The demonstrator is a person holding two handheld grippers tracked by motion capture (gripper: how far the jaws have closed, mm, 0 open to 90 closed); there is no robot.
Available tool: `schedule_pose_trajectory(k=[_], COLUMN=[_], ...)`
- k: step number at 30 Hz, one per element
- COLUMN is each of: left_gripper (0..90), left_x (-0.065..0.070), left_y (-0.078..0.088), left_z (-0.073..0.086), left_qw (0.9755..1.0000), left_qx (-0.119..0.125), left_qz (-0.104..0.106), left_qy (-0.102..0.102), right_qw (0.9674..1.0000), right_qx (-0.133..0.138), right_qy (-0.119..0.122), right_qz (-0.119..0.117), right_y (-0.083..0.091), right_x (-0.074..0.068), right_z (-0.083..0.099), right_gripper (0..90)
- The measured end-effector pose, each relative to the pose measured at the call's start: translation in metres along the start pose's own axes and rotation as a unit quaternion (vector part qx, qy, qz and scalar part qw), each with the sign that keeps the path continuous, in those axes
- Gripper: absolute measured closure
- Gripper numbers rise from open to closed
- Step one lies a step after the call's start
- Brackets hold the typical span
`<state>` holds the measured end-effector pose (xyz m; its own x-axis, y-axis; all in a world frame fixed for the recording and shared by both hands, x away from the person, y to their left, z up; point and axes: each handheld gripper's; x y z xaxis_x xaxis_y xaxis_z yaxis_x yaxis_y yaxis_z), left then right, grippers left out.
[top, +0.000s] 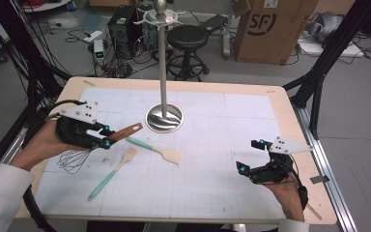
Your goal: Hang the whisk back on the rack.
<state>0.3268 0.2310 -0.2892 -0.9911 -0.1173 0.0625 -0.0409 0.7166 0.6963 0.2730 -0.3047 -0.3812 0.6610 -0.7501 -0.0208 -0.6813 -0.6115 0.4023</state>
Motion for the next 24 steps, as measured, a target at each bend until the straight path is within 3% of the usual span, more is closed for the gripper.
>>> schedule_pose_trajectory(k=[7,13,24], left_gripper=[71.0,71.0,71.0], left_x=[-0.008,-0.017,-0.034], left_y=[0.025,0.042,0.072], left_z=[-0.019,-0.029,-0.056], left_qw=[0.9988,0.997,0.9942], left_qx=[0.044,0.073,0.103], left_qz=[-0.023,-0.023,-0.032], left_qy=[0.001,0.002,-0.006], right_qw=[0.9999,0.9999,1.0], right_qx=[0.001,-0.004,-0.001], right_qy=[0.009,0.012,0.007], right_qz=[-0.005,-0.008,-0.007], right_y=[0.0,-0.001,0.0], right_x=[-0.004,-0.006,-0.004], right_z=[-0.004,-0.004,-0.003], right_gripper=[0.0,0.0,0.0])
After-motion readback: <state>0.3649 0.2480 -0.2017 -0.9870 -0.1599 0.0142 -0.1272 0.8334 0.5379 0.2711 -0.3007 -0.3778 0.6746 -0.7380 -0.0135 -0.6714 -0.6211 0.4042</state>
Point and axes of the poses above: each handheld gripper's, and its own axes: y roughly backward along the jaws, z roughly out of its underside, x roughly to its right, and after that the axes turned 10 degrees about z, right-handed
